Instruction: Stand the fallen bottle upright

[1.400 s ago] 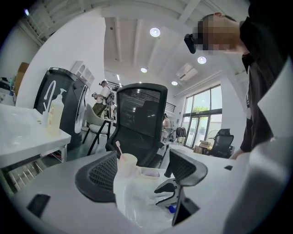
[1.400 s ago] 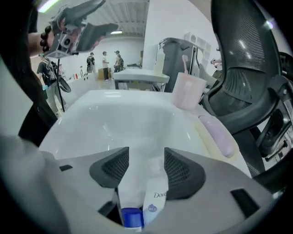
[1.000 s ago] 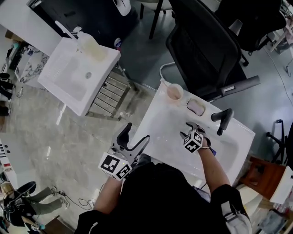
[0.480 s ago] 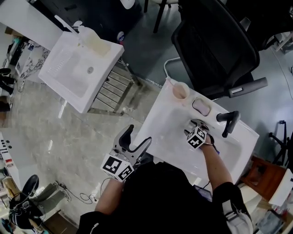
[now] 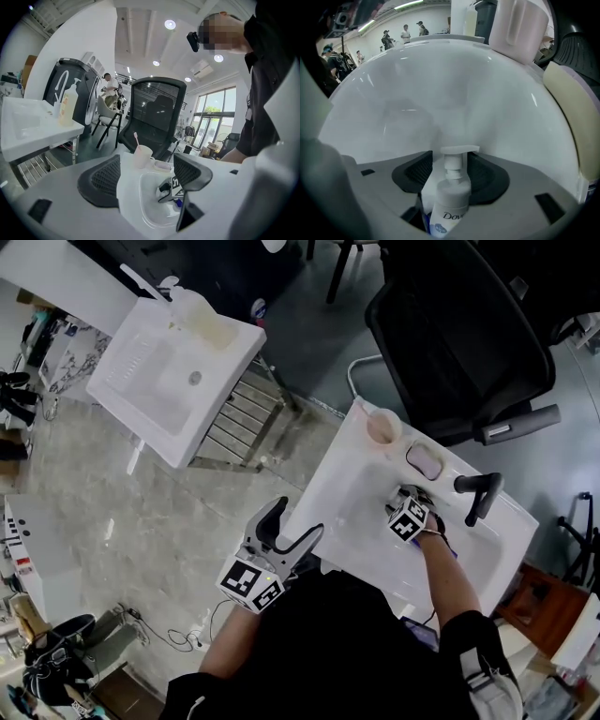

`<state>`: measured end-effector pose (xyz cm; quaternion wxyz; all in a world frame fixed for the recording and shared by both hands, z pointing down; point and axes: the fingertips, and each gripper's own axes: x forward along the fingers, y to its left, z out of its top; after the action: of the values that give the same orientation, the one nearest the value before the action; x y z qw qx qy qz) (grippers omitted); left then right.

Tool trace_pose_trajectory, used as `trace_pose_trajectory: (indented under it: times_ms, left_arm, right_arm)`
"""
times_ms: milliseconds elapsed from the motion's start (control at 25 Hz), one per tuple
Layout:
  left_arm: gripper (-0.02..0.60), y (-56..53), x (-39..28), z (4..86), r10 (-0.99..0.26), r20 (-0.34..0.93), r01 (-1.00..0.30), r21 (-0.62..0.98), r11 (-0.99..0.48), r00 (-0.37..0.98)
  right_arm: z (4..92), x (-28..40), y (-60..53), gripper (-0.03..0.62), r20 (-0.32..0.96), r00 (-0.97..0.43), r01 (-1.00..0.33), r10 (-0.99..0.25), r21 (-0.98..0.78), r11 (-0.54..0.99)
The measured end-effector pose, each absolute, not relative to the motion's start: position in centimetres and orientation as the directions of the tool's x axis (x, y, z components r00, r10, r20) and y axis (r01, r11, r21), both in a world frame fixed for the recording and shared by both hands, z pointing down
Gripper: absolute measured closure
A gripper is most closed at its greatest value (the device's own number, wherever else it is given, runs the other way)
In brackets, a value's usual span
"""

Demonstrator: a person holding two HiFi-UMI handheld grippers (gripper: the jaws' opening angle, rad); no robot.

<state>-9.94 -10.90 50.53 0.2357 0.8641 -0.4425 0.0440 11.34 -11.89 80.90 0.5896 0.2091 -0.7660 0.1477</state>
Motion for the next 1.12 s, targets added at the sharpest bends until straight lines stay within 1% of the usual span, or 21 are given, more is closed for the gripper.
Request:
trace_pose_trajectory:
  times_ms: [120, 200, 280, 400, 560, 800, 960, 1120]
  left_arm:
    - [0.222, -10.9, -10.1, 50.6, -0.746, 0.287, -0.787, 0.372, -0.492, 0.602]
    - [0.222, -10.9, -10.2, 50.6, -0.742, 0.288, -0.786, 0.368, -0.498, 0.605]
    - [0.222, -10.9, -10.2, 50.7, -0.744, 0.288, -0.787, 0.370, -0.494, 0.603]
    - [0.222, -11.0, -10.1, 50.8, -0.742, 0.286, -0.783, 0.374, -0.496, 0.607]
    - [0.222, -11.1, -9.5, 50.9, -0.724, 0.279, -0.766, 0.371, -0.525, 0.631]
    - [0.222, -11.2, -7.5, 50.5, -0.691, 0.256, -0.728, 0.377, -0.572, 0.676]
    - [0.222, -11.0, -6.2, 50.2, -0.669, 0.237, -0.700, 0.388, -0.599, 0.704]
    - [0.222, -10.9, -5.3, 49.6, -0.653, 0.219, -0.680, 0.381, -0.627, 0.725]
  right_arm:
    - [81.0, 11.1, -11.6, 0.381, 0.964, -0.242, -0.483, -0.107, -0.024, 0.875]
    - [81.0, 10.9, -11.4, 0.405, 0.965, -0.240, -0.452, -0.104, -0.016, 0.892]
    - [80.7, 10.7, -11.3, 0.411, 0.961, -0.240, -0.436, -0.134, 0.016, 0.900]
    - [78.9, 9.9, -11.4, 0.418, 0.932, -0.292, -0.446, -0.216, 0.068, 0.892]
    - [75.4, 8.9, -12.0, 0.424, 0.854, -0.390, -0.536, -0.344, 0.094, 0.839]
    - [69.8, 9.3, -12.5, 0.427, 0.695, -0.501, -0.682, -0.515, 0.049, 0.730]
    - [66.8, 10.0, -12.4, 0.430, 0.612, -0.508, -0.762, -0.606, 0.008, 0.648]
    - [64.8, 10.2, -12.0, 0.430, 0.558, -0.508, -0.801, -0.656, -0.026, 0.598]
